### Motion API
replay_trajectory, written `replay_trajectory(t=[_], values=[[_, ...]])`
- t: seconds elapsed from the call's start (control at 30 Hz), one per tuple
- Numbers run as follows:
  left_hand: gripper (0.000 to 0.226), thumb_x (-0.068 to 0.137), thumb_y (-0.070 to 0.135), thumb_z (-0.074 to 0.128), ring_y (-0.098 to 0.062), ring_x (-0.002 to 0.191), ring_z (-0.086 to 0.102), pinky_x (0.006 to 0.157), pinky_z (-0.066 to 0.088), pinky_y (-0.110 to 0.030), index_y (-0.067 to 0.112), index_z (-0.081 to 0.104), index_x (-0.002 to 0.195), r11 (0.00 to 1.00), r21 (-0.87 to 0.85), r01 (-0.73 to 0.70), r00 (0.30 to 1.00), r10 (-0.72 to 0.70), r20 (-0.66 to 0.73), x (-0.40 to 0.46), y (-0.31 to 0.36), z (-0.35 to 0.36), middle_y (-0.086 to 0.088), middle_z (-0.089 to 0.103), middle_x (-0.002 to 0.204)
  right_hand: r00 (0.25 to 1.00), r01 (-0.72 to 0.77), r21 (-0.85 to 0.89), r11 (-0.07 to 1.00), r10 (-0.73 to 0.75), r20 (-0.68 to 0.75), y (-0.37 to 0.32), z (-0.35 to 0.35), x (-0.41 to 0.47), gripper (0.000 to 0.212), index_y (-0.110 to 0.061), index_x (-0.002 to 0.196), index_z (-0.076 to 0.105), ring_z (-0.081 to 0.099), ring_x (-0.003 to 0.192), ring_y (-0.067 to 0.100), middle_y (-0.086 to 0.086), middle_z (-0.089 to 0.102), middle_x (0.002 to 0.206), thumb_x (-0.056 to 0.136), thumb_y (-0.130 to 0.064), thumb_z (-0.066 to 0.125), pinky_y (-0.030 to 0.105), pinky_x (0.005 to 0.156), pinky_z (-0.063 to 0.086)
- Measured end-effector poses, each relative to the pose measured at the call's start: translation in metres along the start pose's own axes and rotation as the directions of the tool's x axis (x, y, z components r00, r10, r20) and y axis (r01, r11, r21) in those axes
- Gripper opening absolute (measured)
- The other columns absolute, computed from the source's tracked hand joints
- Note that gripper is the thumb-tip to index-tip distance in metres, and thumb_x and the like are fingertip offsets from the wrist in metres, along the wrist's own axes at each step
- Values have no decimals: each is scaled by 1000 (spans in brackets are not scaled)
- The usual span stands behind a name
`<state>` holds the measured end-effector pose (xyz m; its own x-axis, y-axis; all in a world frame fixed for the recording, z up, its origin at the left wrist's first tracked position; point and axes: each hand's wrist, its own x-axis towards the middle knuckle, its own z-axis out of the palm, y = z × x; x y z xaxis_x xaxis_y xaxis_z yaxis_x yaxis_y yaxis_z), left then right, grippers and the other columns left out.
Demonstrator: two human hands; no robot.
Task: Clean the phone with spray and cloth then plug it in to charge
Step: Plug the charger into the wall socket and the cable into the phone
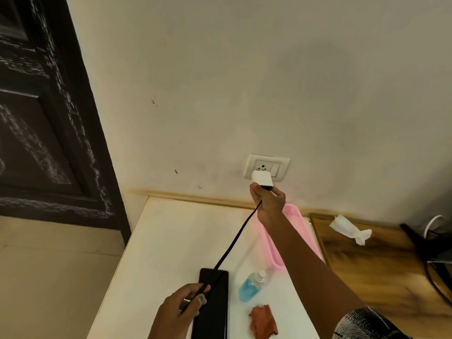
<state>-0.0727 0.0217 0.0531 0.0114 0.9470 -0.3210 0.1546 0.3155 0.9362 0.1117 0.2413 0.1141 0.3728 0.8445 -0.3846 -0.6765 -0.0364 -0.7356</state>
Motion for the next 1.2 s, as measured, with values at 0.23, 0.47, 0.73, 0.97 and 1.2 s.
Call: replay_trajectory(t=[0.23,0.47,0.73,0.97,1.2], values=[[27,92,8,58,-5,60,62,66,48,-12,33,68,98,998,55,9,1000,-9,9,4,-3,-1,-2,71,78,1000,-10,-7,1000,10,-29,1,3,11,60,7,127,42,58,95,35,31,50,127,73,25,61,42,83,52],[25,92,10,59,-7,62,62,68,49,-14,33,67,99,998,49,26,999,-27,18,6,-6,-2,-1,69,77,999,-12,-22,1000,11,-47,9,-3,14,62,4,128,41,55,112,42,30,48,129,73,25,61,40,81,52],[27,90,7,61,0,57,61,62,46,-10,32,70,94,999,28,18,1000,-17,-18,6,-10,-5,-5,70,80,998,-10,-24,1000,8,-55,7,-1,18,63,2,127,40,58,107,42,28,48,127,73,23,63,41,80,54],[29,90,4,60,-2,56,60,63,46,-12,30,71,95,1000,14,14,999,-14,-30,5,-13,-6,-4,68,80,995,56,-79,995,-62,-75,3,6,23,58,4,124,43,63,92,38,29,51,123,73,17,68,34,73,56],[29,90,4,59,-4,56,59,63,45,-11,29,71,97,1000,12,29,999,-29,-24,5,-18,-6,-2,71,82,991,58,-144,988,-75,-112,3,12,23,57,6,123,44,62,95,39,27,51,125,73,16,68,36,77,55]])
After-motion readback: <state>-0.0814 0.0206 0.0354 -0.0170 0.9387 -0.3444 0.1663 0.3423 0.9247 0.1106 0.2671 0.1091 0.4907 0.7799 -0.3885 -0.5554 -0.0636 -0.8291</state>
